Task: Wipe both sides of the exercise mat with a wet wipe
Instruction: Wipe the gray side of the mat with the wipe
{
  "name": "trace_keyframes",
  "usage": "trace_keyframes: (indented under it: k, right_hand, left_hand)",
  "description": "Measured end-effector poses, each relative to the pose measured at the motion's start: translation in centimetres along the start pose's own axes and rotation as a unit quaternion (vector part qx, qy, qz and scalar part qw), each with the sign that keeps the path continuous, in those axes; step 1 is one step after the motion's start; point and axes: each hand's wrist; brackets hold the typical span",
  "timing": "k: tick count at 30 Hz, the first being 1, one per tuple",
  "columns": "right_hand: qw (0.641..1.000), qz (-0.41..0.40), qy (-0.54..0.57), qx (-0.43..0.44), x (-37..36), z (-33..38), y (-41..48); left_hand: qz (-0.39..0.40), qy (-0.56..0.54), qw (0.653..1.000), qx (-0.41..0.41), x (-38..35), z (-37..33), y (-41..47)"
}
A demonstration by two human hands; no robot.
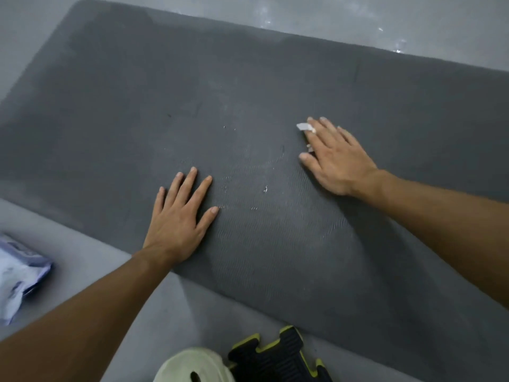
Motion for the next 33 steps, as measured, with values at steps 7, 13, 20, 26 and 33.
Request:
trace_keyframes:
  k: [7, 13, 20, 26, 33]
  right_hand:
    - [0.989, 0.064, 0.046, 0.128, -1.0, 6.4, -1.2]
    - [0.921, 0.13, -0.01, 0.366, -3.7, 11.6, -7.6]
    - [0.959, 0.075, -0.051, 0.268, -1.8, 8.6, -1.1]
    - [0.998, 0.021, 0.014, 0.058, -0.7, 6.8, 4.6]
    - [0.956, 0.077, 0.007, 0.284, -4.1, 14.7, -3.0]
  left_hand:
    - [0.003, -0.043, 0.999, 0.026, 0.2, 1.0, -0.9]
    - [0.001, -0.05, 0.999, 0.022, 0.3, 1.2, -0.8]
    - [0.012, -0.076, 0.997, 0.027, 0.5, 1.0, -0.8]
    - [0.013, -0.091, 0.996, 0.019, 0.8, 1.6, -1.2]
    - [-0.004, -0.085, 0.996, 0.028, 0.3, 2.3, -2.9]
Point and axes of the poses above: each hand's wrist, its own y-axis towards the middle knuckle, its own x-axis out of the back of the hand, z = x × y, and after that the axes turned 4 degrees about y, right-handed
